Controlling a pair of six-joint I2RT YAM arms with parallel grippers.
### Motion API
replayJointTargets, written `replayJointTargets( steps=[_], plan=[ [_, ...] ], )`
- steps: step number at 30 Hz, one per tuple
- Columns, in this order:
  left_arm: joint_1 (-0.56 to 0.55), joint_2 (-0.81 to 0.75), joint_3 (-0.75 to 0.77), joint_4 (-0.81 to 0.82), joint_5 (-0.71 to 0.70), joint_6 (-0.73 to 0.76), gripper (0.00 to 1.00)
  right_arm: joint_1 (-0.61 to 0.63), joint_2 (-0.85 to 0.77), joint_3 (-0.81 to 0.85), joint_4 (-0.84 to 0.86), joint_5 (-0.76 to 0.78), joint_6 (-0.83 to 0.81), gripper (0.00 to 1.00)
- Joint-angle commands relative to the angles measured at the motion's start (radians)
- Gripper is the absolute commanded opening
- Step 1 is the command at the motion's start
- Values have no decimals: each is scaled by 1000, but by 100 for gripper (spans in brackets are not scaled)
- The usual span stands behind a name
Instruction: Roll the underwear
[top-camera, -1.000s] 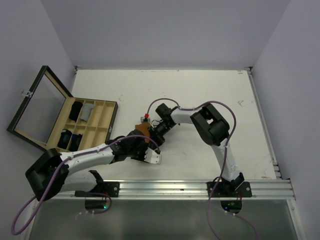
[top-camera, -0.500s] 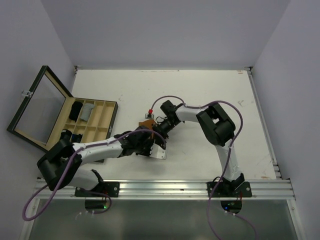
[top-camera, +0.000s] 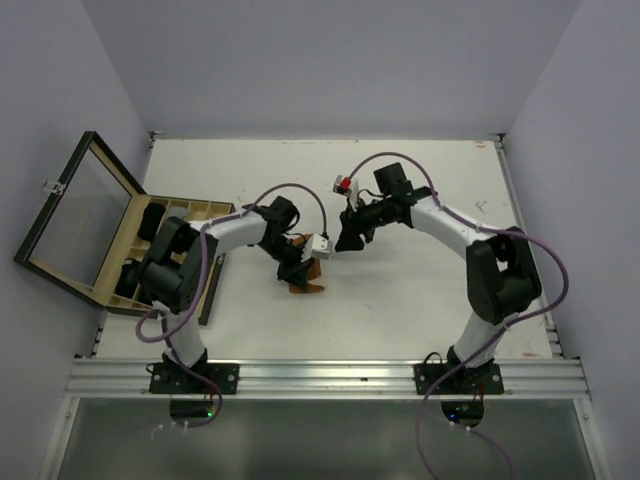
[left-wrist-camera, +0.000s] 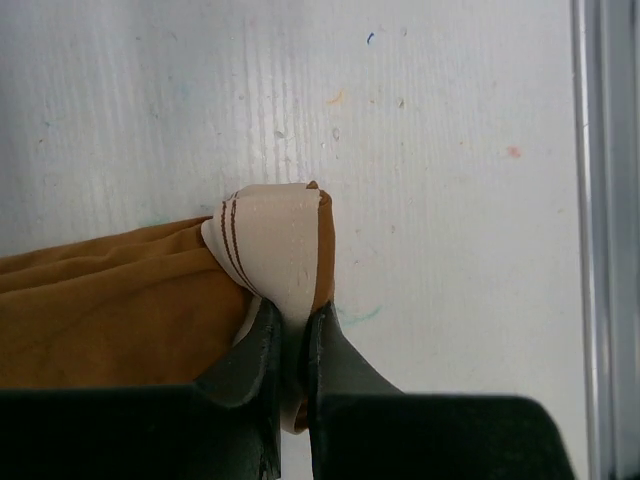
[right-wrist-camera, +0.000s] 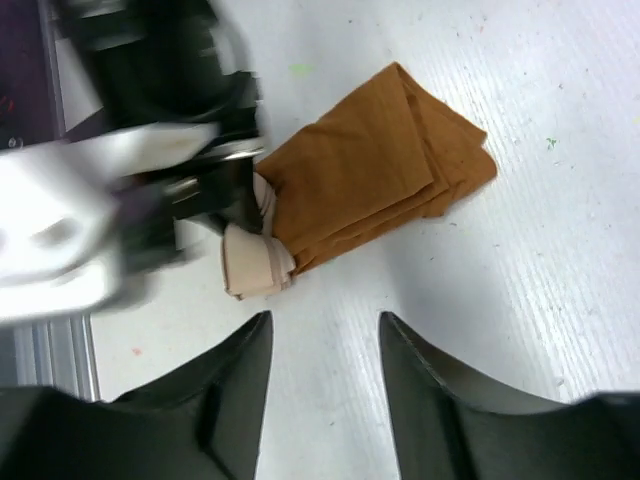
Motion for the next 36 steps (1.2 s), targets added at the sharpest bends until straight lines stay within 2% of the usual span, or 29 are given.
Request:
replayJointTargets(
  steps=[1,5,7,10,17,25,36],
  plan=[
    [73,228,9,-279,20,82,0,27,-150,-84,55,46,-64,48],
    [129,395,121,-384,71,150,0,56,-241,-151,52,27,-99,39],
    [149,455,161,-426,88,163,0,114,-256,-164,9,84,-164,38],
    [162,504,216,-452,83,166,0,198,-272,-203,33,157,-226,39],
    [166,541,255,-449,62,140,0,304,-191,-214,162,205,-266,46],
    [169,544,241,-421,66,119,0,411,-118,-185,141,165,-280,49],
    [171,544,239,-395,72,99,0,430,16,-168,205,181,-188,50]
  ],
)
